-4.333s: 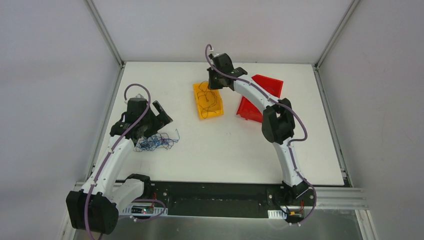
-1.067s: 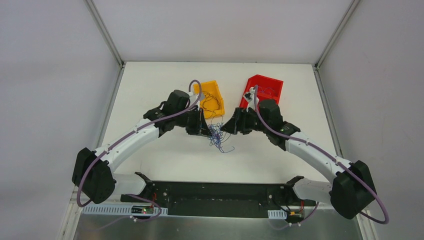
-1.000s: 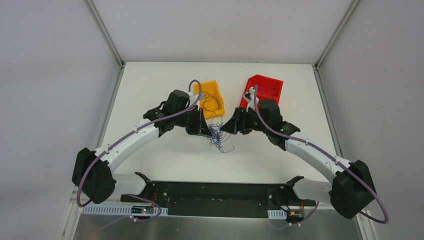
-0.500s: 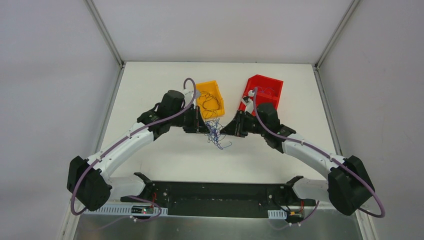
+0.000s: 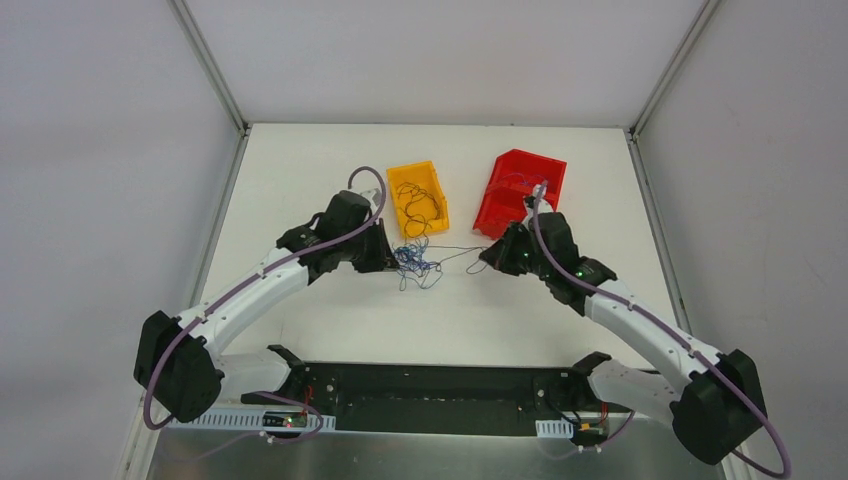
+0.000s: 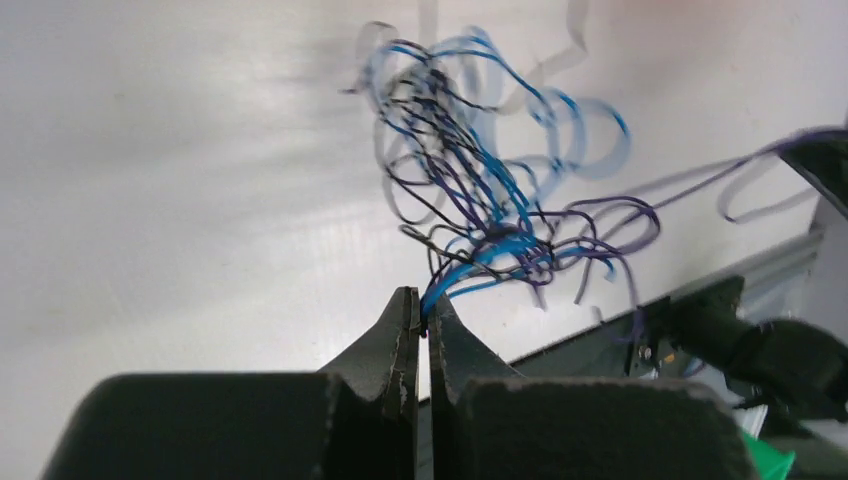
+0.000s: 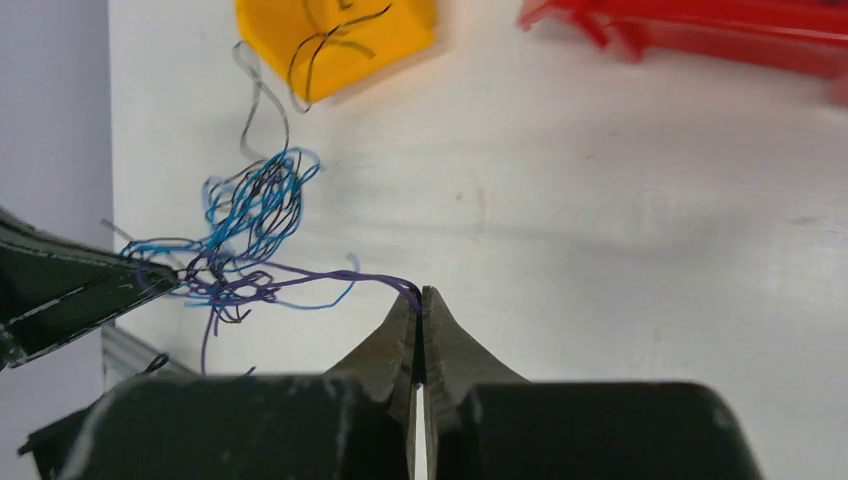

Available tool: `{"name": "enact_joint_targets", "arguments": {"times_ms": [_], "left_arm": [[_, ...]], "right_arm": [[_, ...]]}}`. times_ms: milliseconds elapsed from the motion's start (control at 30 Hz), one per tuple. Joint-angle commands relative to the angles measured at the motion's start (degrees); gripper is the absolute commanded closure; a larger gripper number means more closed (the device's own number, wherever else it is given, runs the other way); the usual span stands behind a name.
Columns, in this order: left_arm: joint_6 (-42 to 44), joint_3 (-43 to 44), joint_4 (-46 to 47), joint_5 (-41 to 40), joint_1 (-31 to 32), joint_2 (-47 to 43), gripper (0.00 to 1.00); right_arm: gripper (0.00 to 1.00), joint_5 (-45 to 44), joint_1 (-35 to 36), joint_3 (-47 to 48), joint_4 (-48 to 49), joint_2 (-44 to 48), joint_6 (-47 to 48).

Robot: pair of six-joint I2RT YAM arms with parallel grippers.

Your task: Untangle the cables

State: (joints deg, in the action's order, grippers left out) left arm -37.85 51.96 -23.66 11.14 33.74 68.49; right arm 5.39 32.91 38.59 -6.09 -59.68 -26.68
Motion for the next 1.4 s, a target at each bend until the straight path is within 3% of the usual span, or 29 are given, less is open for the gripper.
{"name": "enact_joint_targets", "arguments": {"times_ms": [0, 200, 467, 667, 933, 967, 1000, 1033, 1067, 1100, 1233, 1367], "left_arm": [[-3.58, -0.25, -12.13, -15.58, -4.88, -2.78, 1.0], [-6.52, -2.98, -18.23, -22.13, -14.05, -8.91, 1.0], [-13.05, -1.14, -26.65, -37.01, -15.37, -12.65, 1.0], [-16.81, -0.59, -29.71, -43.7, -16.07, -15.2, 1.0], [-13.12, 0.15, -28.81, -41.41, -16.07, -14.1, 1.0], [-13.21, 0.11, -28.76, -41.94, -16.07, -13.84, 0.96], [-13.09, 0.04, -28.68, -41.98, -16.05, -13.63, 0.83], [-12.66, 0.13, -28.56, -41.55, -16.07, -13.38, 0.48], [-12.16, 0.29, -28.55, -40.69, -16.07, -13.18, 0.3], [-11.74, 0.47, -28.49, -39.15, -16.0, -13.14, 0.22], [-8.8, -0.27, -25.89, -34.87, -16.06, -14.34, 0.19], [-2.63, -3.39, -18.22, -25.64, -16.06, -16.15, 0.21]], "right_arm": [[1.0, -17.51, -3.68, -1.04, -9.16, 7.53, 2.38], [1.0, -25.29, -7.66, -4.21, -13.12, 16.09, 1.74], [1.0, -31.08, -9.63, -5.58, -13.84, 19.0, 1.42], [1.0, -37.06, -11.42, -4.12, -15.66, 19.93, 0.91], [1.0, -27.48, -11.6, -4.0, -15.5, 22.41, 2.9], [1.0, -27.07, -11.6, -3.99, -15.43, 22.48, 3.12], [1.0, -26.07, -11.61, -4.08, -14.87, 22.44, 3.68], [1.0, -24.25, -11.62, -4.13, -14.02, 22.23, 4.59], [1.0, -22.01, -11.61, -3.93, -13.47, 21.85, 5.23], [1.0, -19.58, -11.61, -3.63, -13.09, 21.34, 5.54], [1.0, -7.51, -11.63, -2.17, -11.27, 19.22, 6.3], [1.0, -3.24, -11.61, -0.83, -10.83, 18.04, 6.02]]}}
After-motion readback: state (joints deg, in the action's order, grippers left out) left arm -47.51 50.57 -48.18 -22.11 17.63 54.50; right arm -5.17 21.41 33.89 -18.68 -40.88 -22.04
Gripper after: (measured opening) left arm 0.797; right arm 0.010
